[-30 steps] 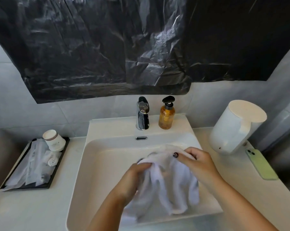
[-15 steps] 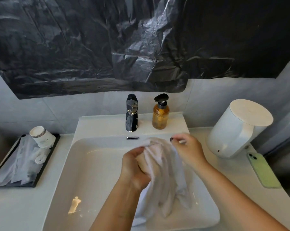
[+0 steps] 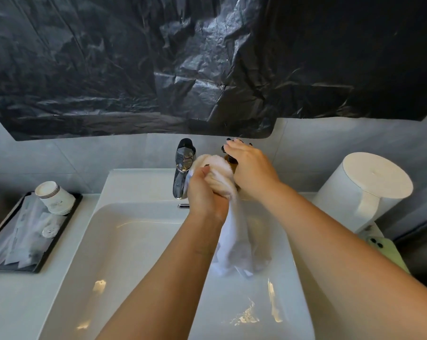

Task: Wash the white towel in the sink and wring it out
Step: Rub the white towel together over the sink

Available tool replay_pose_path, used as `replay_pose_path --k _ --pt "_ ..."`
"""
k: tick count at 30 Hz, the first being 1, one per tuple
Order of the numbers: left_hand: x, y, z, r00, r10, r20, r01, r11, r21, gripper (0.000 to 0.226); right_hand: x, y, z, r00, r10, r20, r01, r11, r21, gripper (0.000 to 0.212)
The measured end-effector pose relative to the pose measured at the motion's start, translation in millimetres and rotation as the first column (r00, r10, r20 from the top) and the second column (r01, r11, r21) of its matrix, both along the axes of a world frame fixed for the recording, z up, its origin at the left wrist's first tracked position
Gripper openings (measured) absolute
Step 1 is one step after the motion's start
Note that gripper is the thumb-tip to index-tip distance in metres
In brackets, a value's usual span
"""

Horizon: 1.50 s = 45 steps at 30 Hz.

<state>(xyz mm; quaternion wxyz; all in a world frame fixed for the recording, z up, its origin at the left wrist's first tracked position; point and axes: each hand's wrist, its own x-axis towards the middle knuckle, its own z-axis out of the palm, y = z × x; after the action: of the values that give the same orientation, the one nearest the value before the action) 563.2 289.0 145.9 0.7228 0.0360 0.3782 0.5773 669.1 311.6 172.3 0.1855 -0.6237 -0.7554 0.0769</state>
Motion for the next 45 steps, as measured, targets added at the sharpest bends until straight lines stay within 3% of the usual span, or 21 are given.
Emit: replay_pose_path --k 5,8,11,17,25,30,34,38,41,42,45 --pt "1.9 16.8 -6.1 1.000 -0.019 -0.025 0.019 1.000 0.002 0.041 0.4 6.6 -2.9 0.996 0.009 0.094 -0.012 0.999 0.030 0.056" --pt "-0.6 20.6 -12.3 1.000 -0.018 -0.009 0.018 1.000 0.012 0.045 3.5 11.0 -7.2 0.998 0.016 0.064 -0.019 0.999 0.046 0.052" --pt "-2.7 22.7 -18.2 0.999 -0.046 -0.019 0.046 0.999 0.001 0.063 5.8 14.3 -10.9 1.000 0.015 0.000 -0.015 0.998 0.062 0.050" --pt "-6.7 19.9 -21.2 0.997 -0.074 0.015 0.074 0.997 0.019 0.073 5.4 11.5 -7.4 1.000 0.006 0.012 -0.006 0.999 0.039 0.051" --pt "-16.9 12.6 -11.1 0.996 -0.087 -0.024 0.087 0.996 -0.002 0.061 0.6 10.9 9.3 0.997 -0.038 0.060 0.043 0.996 -0.084 0.057" --pt "-28.6 -20.8 8.2 0.995 -0.099 -0.013 0.099 0.995 0.031 0.037 11.3 7.2 18.5 0.971 -0.069 -0.228 0.016 0.974 -0.226 0.065" --pt "-43.9 -56.0 27.8 0.992 -0.128 0.021 0.125 0.988 0.094 0.028 5.9 -9.9 17.8 0.949 -0.106 -0.298 0.076 0.991 -0.110 0.054" --pt "-59.5 -88.2 36.2 0.980 -0.200 -0.012 0.200 0.971 0.130 0.032 -20.3 -42.8 28.1 0.775 -0.156 -0.612 0.156 0.986 -0.054 0.036" --pt "-66.3 -109.3 34.8 0.965 -0.246 -0.086 0.256 0.959 0.122 0.034 -56.2 -75.0 17.4 0.548 -0.190 -0.815 0.096 0.982 -0.165 0.023" --pt "-68.4 -114.8 33.8 0.963 -0.245 -0.116 0.259 0.958 0.124 0.033 -69.1 -86.4 12.1 0.471 -0.197 -0.860 0.067 0.980 -0.188 0.018" --pt "-75.2 -125.8 28.2 0.951 -0.230 -0.205 0.257 0.959 0.117 0.033 -98.2 -119.0 -4.1 0.364 -0.242 -0.899 0.038 0.969 -0.245 0.017"
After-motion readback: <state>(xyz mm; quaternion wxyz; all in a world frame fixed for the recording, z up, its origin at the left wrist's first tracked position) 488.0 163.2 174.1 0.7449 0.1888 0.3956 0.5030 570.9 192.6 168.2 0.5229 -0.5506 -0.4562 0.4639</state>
